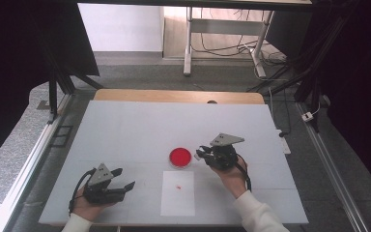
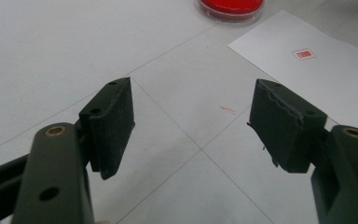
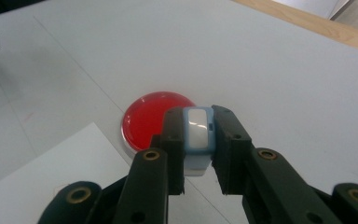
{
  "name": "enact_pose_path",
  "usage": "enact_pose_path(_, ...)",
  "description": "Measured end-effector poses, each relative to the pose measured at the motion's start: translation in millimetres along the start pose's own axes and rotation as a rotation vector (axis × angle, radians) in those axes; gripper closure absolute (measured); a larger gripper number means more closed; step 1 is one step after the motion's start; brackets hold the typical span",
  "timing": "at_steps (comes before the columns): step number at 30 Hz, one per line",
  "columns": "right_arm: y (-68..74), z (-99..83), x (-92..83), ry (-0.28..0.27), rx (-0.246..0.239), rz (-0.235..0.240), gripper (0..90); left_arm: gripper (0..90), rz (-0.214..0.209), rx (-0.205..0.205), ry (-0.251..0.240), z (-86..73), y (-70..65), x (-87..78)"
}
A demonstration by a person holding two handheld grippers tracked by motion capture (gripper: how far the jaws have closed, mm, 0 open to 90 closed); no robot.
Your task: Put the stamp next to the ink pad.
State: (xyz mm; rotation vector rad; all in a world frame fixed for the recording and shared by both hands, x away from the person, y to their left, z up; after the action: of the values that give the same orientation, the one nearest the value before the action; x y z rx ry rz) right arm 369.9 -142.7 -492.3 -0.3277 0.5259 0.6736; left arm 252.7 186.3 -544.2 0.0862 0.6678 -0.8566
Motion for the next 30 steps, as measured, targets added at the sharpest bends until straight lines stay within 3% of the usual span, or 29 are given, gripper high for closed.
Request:
enact_pose_path(16,-1.9,-12.0,27.4,0.092,-0.037,-0.032,74.7,30.5,0.02,0.001,-0.006,0.5,1.5,-0.6)
enact_pose_path(30,-3.5,-17.1,34.1,0.112,-0.033,-0.028,74.5,30.6,0.031,-0.002,0.003,-1.6,3.9,0.3)
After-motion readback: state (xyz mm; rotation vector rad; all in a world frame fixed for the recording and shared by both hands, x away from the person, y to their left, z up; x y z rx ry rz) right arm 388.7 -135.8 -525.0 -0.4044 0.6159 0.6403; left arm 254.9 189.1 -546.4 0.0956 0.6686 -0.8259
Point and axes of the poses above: each handheld gripper's, and its own axes: x roughly forward along the jaws, z roughly out of its top, y roughly to its left, the point moved 4 cm from there along x, roughly forward along the jaws, and after that the axes turned 11 degrees about -z, right-handed, at the moved point
